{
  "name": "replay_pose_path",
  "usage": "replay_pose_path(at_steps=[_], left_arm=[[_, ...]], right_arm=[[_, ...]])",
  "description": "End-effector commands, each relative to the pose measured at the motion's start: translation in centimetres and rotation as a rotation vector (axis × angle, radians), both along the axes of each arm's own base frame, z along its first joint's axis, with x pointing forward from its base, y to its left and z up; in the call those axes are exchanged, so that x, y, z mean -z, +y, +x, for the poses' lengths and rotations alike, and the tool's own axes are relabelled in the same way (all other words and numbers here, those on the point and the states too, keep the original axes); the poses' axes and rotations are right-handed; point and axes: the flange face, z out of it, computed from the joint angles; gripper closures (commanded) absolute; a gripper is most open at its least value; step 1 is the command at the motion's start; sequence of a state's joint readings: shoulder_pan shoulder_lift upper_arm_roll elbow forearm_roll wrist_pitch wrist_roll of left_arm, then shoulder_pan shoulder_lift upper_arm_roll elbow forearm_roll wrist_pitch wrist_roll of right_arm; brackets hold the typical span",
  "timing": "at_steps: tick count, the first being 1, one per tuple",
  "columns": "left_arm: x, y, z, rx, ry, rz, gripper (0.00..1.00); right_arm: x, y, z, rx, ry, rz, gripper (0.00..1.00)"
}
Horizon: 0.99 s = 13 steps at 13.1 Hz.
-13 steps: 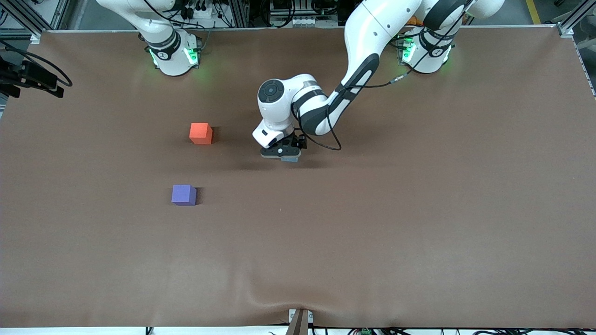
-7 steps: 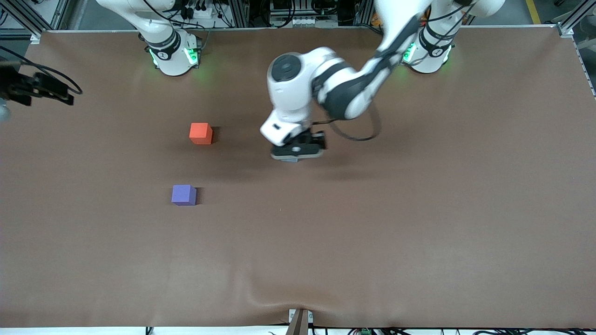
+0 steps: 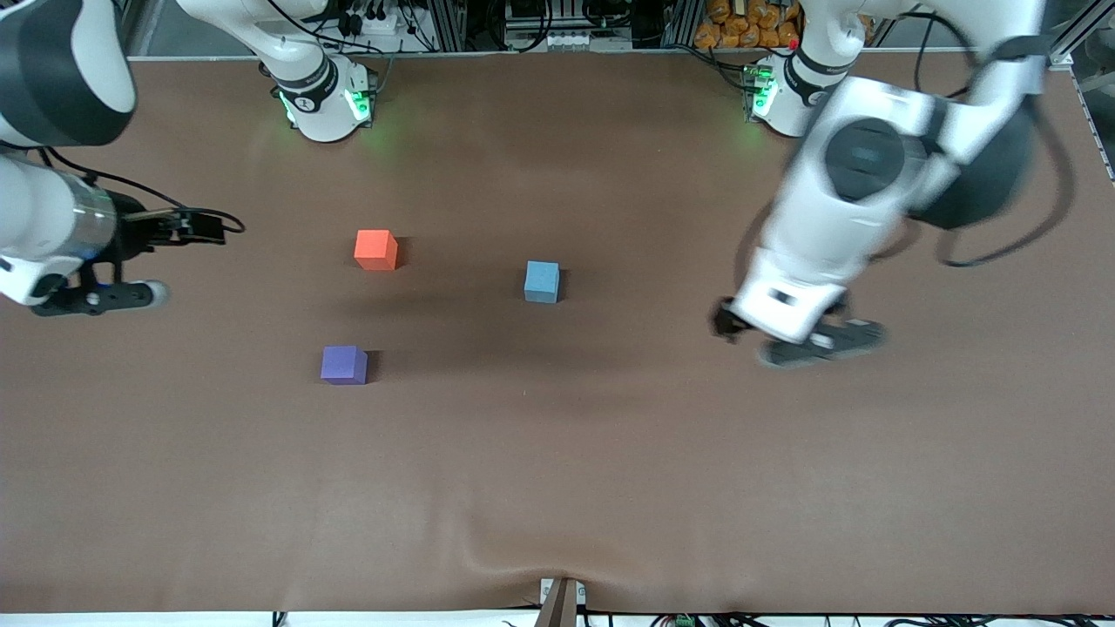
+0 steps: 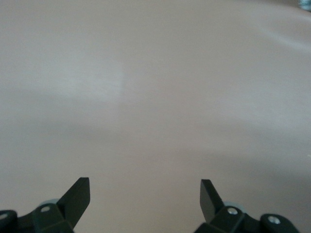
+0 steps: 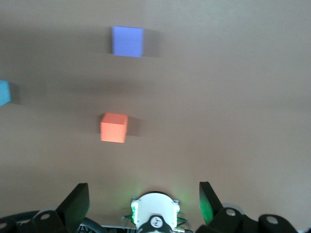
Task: Place blue block between orange and purple blocks
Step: 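Withdraw the left gripper while the right gripper reaches the blue block, then grasp the blue block with the right gripper and lift it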
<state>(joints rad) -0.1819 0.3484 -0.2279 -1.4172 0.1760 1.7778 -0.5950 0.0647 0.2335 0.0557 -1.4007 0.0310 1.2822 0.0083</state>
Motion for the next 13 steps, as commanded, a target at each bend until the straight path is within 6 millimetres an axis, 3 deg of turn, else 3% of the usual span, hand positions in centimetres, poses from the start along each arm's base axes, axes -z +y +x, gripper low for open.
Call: replay_pose_path(at_steps=[1,4,6,8,9,11,12,13], left_arm=[[-2.1,3.8,-1.7,0.051,0.065,0.012,0.0],[-4.2,9.2,-3.8,0.16,0.133,0.001,0.0],[-5.4,10.8,-6.1,0.232,0.16,0.021,0.0],[-6.9,15.5,-6.8,0.309,0.169,0.026,0.0],[-8.0,16.4,-7.4,0.349,0.164,0.028,0.0],[-9.4,16.8,-7.7,0.387,0.15,0.029,0.0],[-9.9,16.8,-7.7,0.386,0.148,0.026,0.0],[-10.5,16.8,-7.7,0.38,0.135,0.01,0.0]], right_arm=[[3.4,3.7,0.8,0.151,0.029,0.081,0.0],[8.6,10.8,0.0,0.287,0.005,0.077,0.0],[10.9,15.8,-1.4,0.285,-0.007,0.069,0.0],[14.1,22.0,-2.6,0.339,-0.019,0.088,0.0],[16.0,25.8,-3.6,0.365,-0.047,0.082,0.0],[19.4,31.0,-5.2,0.392,-0.093,0.071,0.0],[21.2,32.9,-6.2,0.387,-0.096,0.052,0.0],[22.3,33.4,-6.5,0.372,-0.105,0.029,0.0]])
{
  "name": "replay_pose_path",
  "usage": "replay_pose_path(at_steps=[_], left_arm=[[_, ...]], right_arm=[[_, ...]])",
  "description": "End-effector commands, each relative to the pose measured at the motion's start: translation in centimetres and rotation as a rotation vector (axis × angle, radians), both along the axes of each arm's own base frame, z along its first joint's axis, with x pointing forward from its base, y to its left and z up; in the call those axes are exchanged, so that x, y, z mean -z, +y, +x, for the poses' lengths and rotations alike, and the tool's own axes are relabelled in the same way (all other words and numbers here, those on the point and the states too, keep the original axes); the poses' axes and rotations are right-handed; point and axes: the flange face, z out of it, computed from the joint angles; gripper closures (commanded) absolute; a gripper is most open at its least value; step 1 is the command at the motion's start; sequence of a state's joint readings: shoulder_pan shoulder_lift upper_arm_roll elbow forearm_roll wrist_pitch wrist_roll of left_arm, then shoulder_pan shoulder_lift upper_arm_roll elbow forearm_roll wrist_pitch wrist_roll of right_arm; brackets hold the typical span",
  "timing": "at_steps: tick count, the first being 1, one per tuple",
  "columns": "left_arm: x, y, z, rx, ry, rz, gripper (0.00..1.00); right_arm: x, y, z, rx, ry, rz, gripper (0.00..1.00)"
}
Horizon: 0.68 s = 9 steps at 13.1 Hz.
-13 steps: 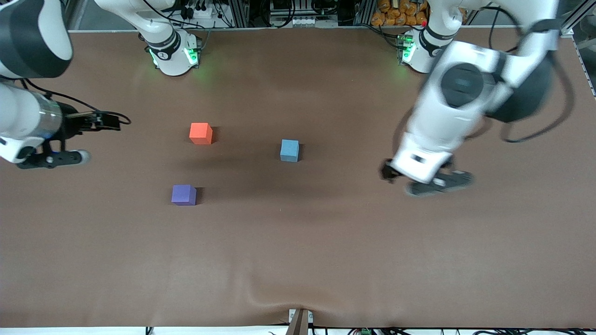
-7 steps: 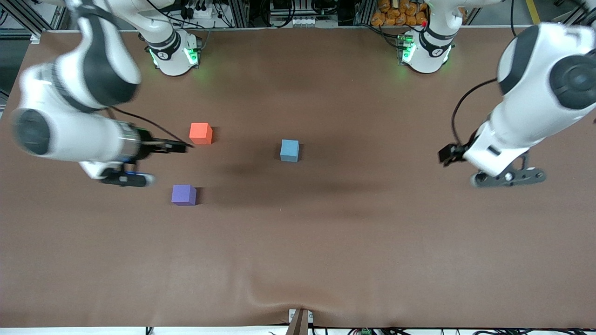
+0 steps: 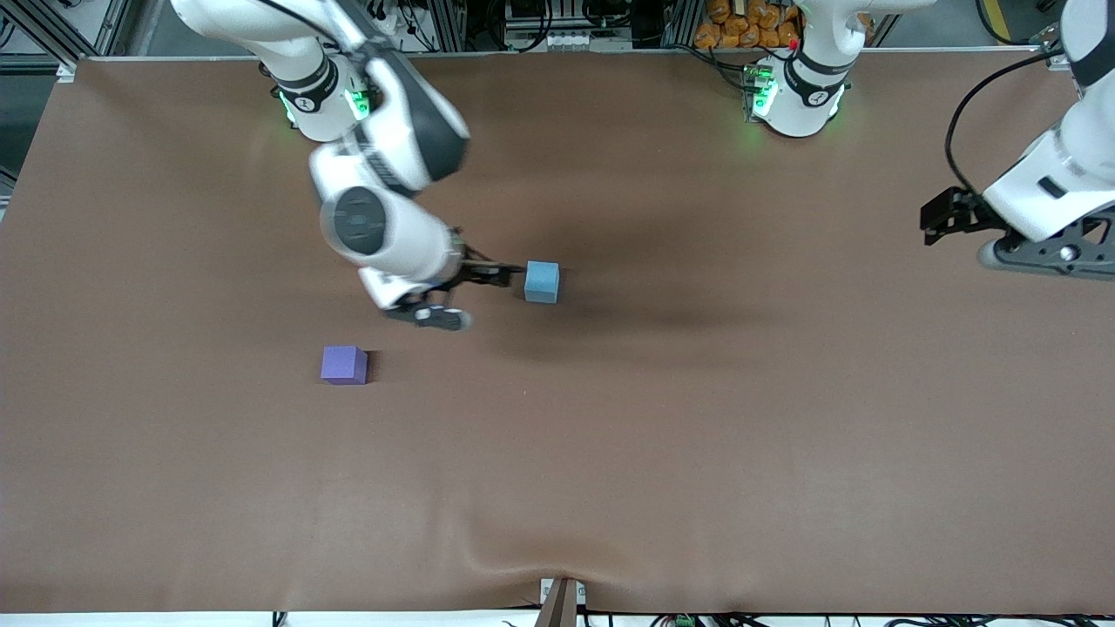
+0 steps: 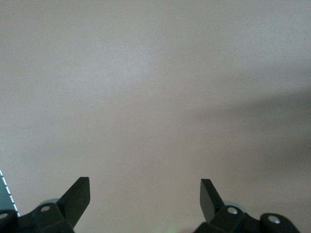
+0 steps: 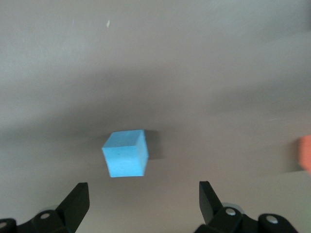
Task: Place blue block between orange and purple blocks
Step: 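Grasp the blue block with the right gripper and lift it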
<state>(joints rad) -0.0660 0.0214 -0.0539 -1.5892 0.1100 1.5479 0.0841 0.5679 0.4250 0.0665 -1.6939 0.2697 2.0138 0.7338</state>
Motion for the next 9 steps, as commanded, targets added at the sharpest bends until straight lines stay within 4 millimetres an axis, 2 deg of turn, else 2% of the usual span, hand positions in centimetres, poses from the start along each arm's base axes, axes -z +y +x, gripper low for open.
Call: replay_pose_path(at_steps=[1,3,4,5,6,9], left_arm=[[-2.5,-1.0,-0.6,0.01,-0.032,-0.061,0.0],[-4.3,-1.9,-0.6,0.002,-0.07,-0.108,0.0],[-5.1,-0.8,-0.4,-0.045,-0.084,-0.148,0.0],[-4.9,0.0,-0.2,-0.091,-0.076,-0.18,0.0],[-4.5,-1.0,-0.3,-0.083,-0.066,-0.181,0.0],[-2.8,-1.6,0.2,-0.103,-0.023,-0.15,0.0]], right_arm=[[3.0,0.9,-0.3,-0.009,-0.008,-0.062,0.0],[6.5,3.4,-1.7,-0.056,-0.026,-0.079,0.0],[7.9,4.1,-2.0,-0.051,-0.033,-0.08,0.0],[8.5,4.4,-2.0,-0.043,-0.044,-0.076,0.0],[9.3,5.0,-2.4,-0.049,-0.049,-0.081,0.0],[11.8,6.5,-3.4,-0.007,-0.074,-0.107,0.0]])
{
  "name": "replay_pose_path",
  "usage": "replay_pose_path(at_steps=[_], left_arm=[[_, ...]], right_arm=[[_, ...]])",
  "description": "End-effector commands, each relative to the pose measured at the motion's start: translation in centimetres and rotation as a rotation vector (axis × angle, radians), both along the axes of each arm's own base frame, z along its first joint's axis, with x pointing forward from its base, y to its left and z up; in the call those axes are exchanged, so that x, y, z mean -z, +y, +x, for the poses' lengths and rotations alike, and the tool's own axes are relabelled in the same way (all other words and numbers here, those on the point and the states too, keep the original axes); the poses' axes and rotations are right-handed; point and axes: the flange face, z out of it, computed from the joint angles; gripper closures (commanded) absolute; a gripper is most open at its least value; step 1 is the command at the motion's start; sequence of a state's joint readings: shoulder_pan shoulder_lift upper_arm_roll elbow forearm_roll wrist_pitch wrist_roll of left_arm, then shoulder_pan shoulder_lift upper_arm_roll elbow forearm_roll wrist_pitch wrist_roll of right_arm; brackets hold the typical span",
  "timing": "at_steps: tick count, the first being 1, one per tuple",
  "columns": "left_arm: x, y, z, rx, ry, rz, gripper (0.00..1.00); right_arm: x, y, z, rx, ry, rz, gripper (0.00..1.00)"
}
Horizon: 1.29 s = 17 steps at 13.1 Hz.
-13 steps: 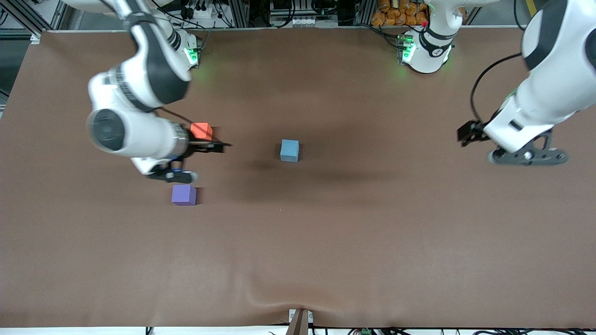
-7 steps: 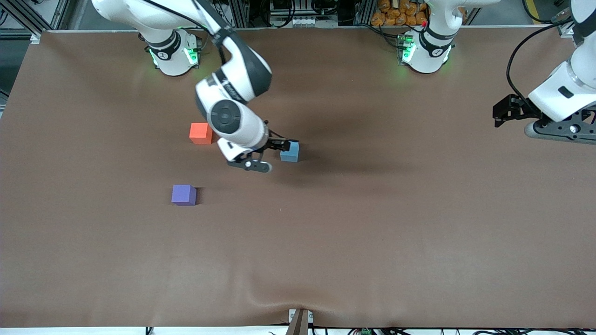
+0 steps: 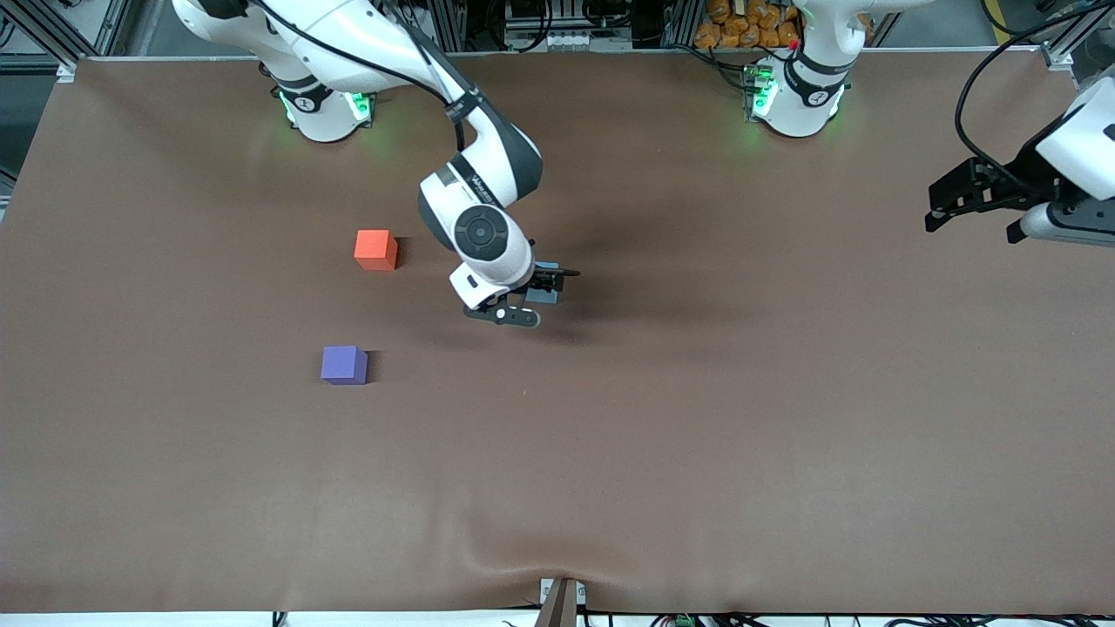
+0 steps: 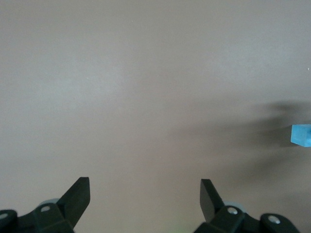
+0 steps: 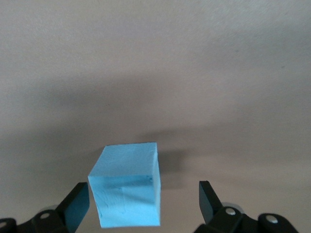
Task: Place blue block between orange and purple blocks
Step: 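Grasp the blue block with the right gripper and lift it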
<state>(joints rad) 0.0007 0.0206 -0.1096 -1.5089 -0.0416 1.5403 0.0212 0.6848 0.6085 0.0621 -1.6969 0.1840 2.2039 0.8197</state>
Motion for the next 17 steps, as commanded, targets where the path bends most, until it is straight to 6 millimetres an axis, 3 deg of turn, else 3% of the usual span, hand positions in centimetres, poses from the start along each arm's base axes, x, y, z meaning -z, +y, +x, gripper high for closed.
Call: replay_pose_path(at_steps=[1,4,5,7,8,9,10,12,14,15,17], left_arm=[[1.7,-1.2,0.1,-0.044,0.063,0.047,0.0],[3.0,-4.4,-0.6,-0.137,0.092,0.093,0.0],[3.2,-4.3,-0.5,-0.16,0.095,0.094,0.0],[3.2,-3.2,0.0,-0.164,0.096,0.08,0.0],[3.3,-2.7,0.0,-0.136,0.1,0.076,0.0],[3.7,-1.0,0.4,-0.113,0.108,0.073,0.0],[3.4,-0.7,0.3,-0.096,0.105,0.072,0.0],[2.3,-0.1,0.0,-0.082,0.086,0.069,0.0],[1.5,-1.4,-0.7,-0.039,0.07,0.073,0.0],[2.2,-1.0,-0.2,-0.045,0.082,0.067,0.0],[4.2,-0.4,0.6,-0.052,0.13,0.057,0.0]], right_arm=[[1.2,1.5,-0.6,0.03,-0.045,-0.014,0.0],[1.8,2.0,-0.8,0.028,-0.059,-0.008,0.0],[2.0,1.9,-0.9,0.02,-0.058,-0.017,0.1],[2.2,1.8,-1.0,-0.04,-0.085,-0.059,0.77],[2.2,1.6,-0.9,-0.033,-0.083,-0.062,0.98],[2.2,1.3,-0.9,-0.034,-0.068,-0.074,1.0],[1.5,0.8,-0.8,-0.039,-0.043,-0.095,1.0],[-2.7,-1.9,0.9,-0.024,0.01,-0.134,1.0],[-7.6,-6.3,3.5,-0.057,0.055,-0.135,1.0],[-9.7,-9.4,5.0,-0.075,0.078,-0.127,1.0],[-11.6,-16.0,8.1,-0.138,0.098,-0.09,1.0]])
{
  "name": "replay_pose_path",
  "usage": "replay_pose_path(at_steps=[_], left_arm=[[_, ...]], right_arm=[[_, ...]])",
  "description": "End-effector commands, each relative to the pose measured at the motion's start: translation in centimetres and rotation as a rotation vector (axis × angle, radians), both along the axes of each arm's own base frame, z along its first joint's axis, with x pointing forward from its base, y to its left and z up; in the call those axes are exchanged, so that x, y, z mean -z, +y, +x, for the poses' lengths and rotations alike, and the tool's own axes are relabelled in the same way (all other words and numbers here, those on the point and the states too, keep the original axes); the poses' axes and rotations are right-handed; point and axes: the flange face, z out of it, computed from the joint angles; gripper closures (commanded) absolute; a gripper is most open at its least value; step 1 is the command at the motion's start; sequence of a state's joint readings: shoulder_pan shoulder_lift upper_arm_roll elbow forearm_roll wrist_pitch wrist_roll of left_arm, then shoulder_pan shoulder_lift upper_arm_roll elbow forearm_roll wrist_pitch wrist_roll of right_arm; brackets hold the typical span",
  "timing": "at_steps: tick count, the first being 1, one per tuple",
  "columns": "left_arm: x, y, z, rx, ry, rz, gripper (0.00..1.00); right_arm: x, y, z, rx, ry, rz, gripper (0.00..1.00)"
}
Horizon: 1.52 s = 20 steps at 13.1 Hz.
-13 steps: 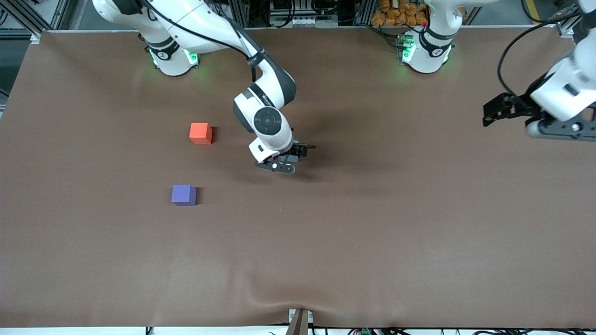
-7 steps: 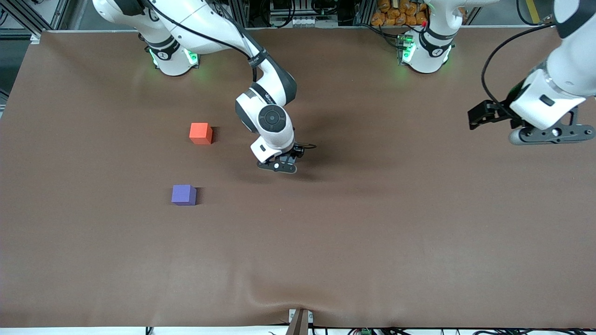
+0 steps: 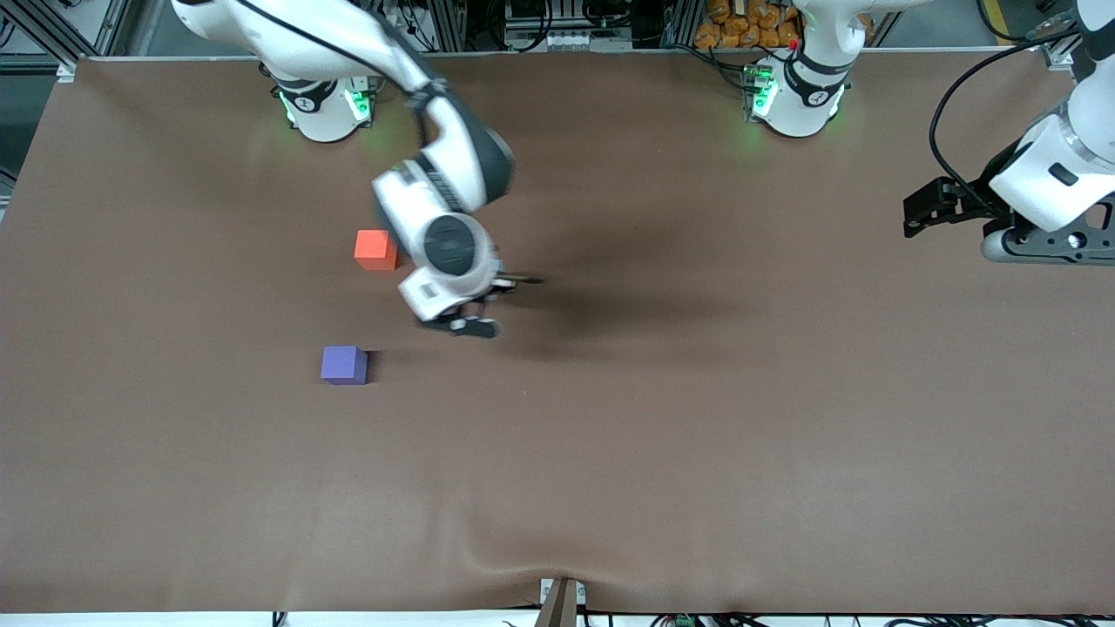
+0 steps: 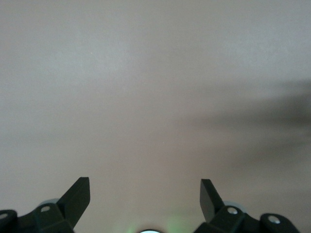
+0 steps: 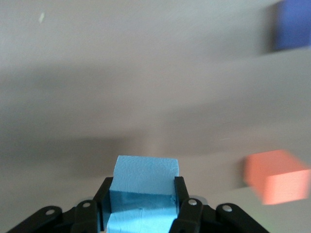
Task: Place blue block between orange and purple blocks
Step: 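Carry the blue block with the right gripper toward the orange block, then lower the blue block between the orange and purple blocks, open gripper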
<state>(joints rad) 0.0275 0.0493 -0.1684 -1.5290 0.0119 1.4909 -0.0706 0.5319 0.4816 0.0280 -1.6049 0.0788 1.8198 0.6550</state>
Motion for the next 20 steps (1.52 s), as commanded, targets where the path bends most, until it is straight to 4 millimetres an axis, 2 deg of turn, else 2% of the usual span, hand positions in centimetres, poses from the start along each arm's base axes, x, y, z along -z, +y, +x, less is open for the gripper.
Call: replay_pose_path(at_steps=[1,3,4,6,7,8,10,13,14,15,17,20], left_arm=[[1.6,0.0,0.2,0.011,0.055,-0.007,0.0],[0.0,-0.1,0.1,-0.018,0.015,-0.004,0.0],[0.0,0.5,0.3,-0.03,0.012,-0.001,0.0],[0.0,2.3,0.5,-0.044,0.01,0.006,0.0],[-0.5,2.6,0.2,-0.047,0.002,0.007,0.0],[-1.5,3.0,-0.4,-0.054,-0.016,0.008,0.0],[-2.4,3.2,-0.4,-0.057,-0.034,0.005,0.0],[-1.5,3.7,-0.2,-0.084,-0.01,0.006,0.0],[-1.0,4.5,-0.1,-0.092,0.004,0.009,0.0],[-1.7,6.7,-0.9,-0.106,0.026,0.012,0.0],[-1.8,8.3,-1.2,-0.084,0.041,0.005,0.0],[-2.2,6.9,-1.3,-0.056,0.033,0.007,0.0]], right_arm=[[-2.0,-9.0,3.1,-0.067,0.033,0.048,1.0],[-0.2,-12.9,4.0,-0.087,0.049,0.051,1.0],[0.7,-15.3,4.4,-0.089,0.055,0.063,1.0],[2.7,-18.6,4.5,-0.13,0.076,0.089,1.0],[4.4,-19.5,4.0,-0.117,0.064,0.092,1.0],[5.8,-19.7,3.4,-0.118,0.044,0.095,1.0],[7.8,-20.0,2.5,-0.118,0.024,0.097,1.0],[9.1,-20.6,1.8,-0.135,0.025,0.102,1.0],[9.5,-21.0,1.7,-0.139,0.021,0.105,1.0],[10.1,-21.2,1.3,-0.137,0.012,0.106,1.0],[11.1,-22.1,0.9,-0.122,0.003,0.105,1.0],[11.6,-22.4,0.6,-0.116,0.004,0.106,1.0]])
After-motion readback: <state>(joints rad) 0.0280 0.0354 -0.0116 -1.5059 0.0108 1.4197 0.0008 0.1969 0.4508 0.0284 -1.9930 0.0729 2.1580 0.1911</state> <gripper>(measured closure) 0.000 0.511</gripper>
